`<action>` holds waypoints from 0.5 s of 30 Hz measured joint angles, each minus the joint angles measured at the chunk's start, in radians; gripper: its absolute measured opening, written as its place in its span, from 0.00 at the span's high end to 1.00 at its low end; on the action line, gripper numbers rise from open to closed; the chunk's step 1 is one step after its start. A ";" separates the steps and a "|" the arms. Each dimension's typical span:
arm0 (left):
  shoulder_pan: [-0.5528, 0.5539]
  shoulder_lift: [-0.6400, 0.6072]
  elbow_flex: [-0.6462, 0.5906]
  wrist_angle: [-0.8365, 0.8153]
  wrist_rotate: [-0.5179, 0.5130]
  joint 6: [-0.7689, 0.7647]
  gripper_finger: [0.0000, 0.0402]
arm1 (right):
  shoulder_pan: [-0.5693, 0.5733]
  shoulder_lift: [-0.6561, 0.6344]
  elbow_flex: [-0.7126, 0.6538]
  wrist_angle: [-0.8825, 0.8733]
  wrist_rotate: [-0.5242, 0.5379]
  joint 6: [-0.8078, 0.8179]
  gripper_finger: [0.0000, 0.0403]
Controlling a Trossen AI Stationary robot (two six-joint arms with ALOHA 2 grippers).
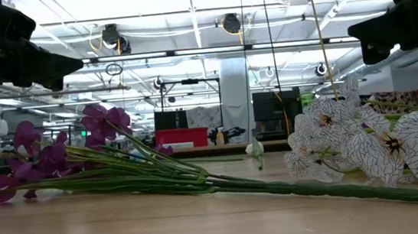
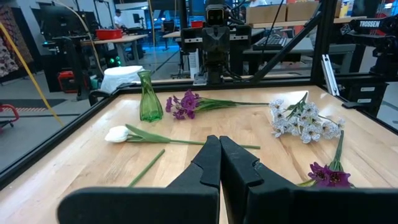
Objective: Sort flowers into vase by color
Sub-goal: Move the left violet flower to the middle right of the table
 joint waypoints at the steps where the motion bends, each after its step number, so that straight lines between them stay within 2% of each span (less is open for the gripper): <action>1: 0.000 0.000 0.000 0.000 0.000 0.000 1.00 | 0.000 0.000 0.000 0.000 0.000 0.000 1.00; 8: 0.000 0.000 0.000 0.000 -0.001 -0.002 1.00 | 0.000 0.003 0.028 -0.009 -0.023 0.073 1.00; 15: 0.000 0.000 0.000 0.000 -0.001 -0.002 1.00 | 0.000 0.023 0.132 -0.068 -0.030 0.091 1.00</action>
